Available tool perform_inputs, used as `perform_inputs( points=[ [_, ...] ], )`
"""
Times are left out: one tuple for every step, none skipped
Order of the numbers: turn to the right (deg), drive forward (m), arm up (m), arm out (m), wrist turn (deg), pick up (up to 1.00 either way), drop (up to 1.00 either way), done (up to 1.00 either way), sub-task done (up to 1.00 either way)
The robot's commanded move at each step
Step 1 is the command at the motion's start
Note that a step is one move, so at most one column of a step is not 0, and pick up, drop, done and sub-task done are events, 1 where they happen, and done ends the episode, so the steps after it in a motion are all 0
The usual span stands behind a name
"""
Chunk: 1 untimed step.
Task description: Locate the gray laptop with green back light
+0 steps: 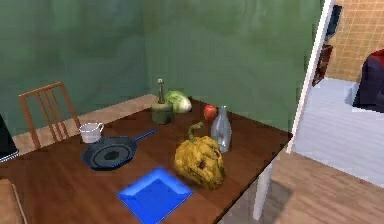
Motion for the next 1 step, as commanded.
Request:
perform_inputs(
  points=[
    [27.0, 0.0, 0.0, 0.0, 0.0, 0.0, 0.0, 0.0, 0.0]
  ],
)
